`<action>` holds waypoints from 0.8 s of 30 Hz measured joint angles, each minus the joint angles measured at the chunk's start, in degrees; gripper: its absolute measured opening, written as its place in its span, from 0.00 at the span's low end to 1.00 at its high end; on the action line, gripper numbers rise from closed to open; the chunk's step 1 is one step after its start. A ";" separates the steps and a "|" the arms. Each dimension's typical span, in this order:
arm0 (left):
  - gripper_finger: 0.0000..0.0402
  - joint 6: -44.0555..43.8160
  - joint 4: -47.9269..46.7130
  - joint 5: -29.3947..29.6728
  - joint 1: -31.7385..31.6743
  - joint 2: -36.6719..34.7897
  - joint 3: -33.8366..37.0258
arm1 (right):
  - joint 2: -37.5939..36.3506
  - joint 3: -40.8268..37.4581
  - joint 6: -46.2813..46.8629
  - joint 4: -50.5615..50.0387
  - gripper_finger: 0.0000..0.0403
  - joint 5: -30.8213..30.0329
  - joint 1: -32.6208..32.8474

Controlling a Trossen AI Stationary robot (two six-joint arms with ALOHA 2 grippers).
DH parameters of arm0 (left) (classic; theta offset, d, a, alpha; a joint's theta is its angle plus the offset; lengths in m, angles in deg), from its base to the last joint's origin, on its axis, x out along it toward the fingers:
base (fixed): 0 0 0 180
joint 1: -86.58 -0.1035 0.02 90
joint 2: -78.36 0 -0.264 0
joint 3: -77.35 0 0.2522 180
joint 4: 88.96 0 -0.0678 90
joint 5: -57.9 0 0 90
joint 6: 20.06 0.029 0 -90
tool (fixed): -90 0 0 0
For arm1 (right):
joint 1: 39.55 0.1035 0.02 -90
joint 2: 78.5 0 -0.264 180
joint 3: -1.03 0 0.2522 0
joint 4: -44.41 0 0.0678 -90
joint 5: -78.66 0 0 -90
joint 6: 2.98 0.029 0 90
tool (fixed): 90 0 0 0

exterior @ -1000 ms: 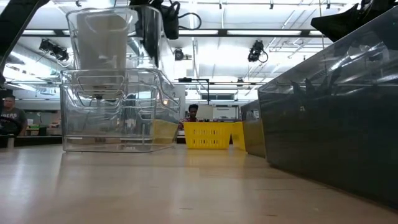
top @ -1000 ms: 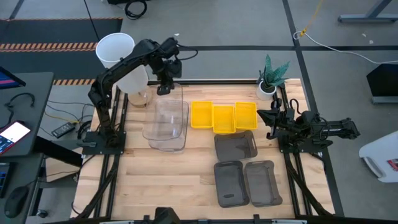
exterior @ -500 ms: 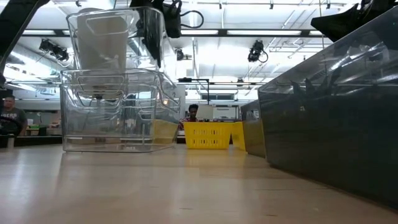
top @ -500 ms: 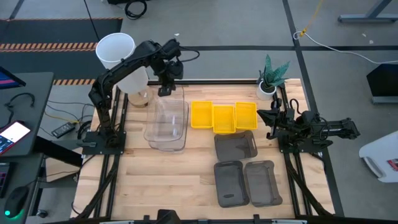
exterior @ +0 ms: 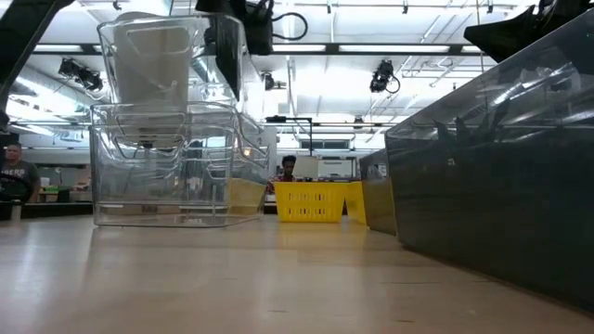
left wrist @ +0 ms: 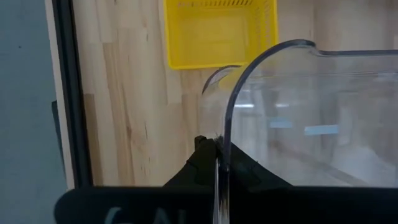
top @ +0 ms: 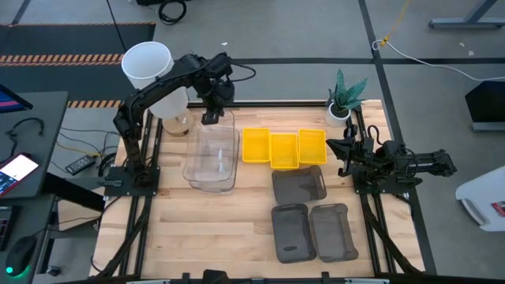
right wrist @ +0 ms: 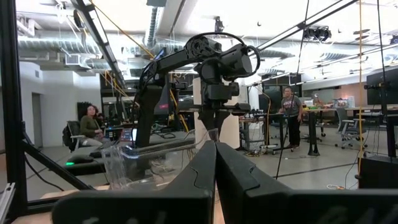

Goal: Stack baskets by color
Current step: Stack the bottom transparent bin on the top transparent bin

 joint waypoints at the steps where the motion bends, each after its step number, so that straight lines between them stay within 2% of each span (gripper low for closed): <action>1: 0.02 0.17 0.04 0.51 0.44 0.00 0.00 | -0.02 -0.01 -0.01 0.00 0.04 0.00 0.00; 24: 0.02 -2.61 -2.71 2.24 4.38 0.81 0.00 | -0.02 0.00 -0.02 0.00 0.04 0.01 0.00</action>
